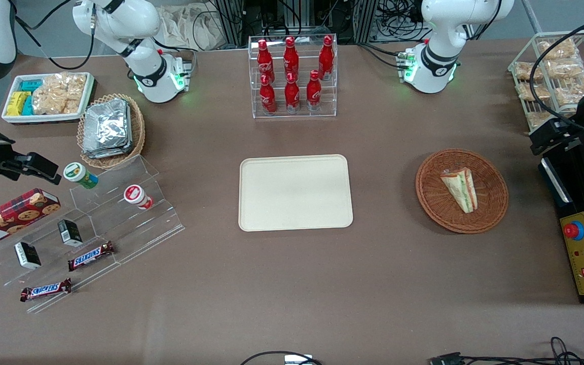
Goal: Place sandwich from basket to tray
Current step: 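Move the left gripper over the wicker basket holding the sandwich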
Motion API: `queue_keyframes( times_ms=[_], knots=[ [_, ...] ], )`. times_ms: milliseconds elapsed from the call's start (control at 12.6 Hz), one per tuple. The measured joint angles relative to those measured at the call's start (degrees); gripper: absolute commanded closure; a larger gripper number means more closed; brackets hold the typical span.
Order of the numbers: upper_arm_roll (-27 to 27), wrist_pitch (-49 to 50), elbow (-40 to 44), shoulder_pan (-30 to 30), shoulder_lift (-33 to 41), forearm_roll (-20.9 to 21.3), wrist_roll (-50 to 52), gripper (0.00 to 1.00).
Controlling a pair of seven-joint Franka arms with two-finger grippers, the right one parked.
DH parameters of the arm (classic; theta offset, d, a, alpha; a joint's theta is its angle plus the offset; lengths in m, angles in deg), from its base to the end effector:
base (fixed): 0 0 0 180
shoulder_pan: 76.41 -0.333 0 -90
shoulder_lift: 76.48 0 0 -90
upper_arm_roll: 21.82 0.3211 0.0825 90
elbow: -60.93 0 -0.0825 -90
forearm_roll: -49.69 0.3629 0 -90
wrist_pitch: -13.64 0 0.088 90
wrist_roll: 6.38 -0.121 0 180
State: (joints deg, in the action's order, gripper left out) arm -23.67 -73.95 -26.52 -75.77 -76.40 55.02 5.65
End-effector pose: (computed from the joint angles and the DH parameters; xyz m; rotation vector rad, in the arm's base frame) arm 0.5292 -0.0114 0.6332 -3.0387 -0.2598 -0.0237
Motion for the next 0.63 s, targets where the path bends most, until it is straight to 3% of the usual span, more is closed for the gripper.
queue_keyframes(
  times_ms=[635],
  knots=[
    [0.4, 0.8, -1.0, 0.0, -0.5, -2.8, 0.0, 0.00]
  ],
)
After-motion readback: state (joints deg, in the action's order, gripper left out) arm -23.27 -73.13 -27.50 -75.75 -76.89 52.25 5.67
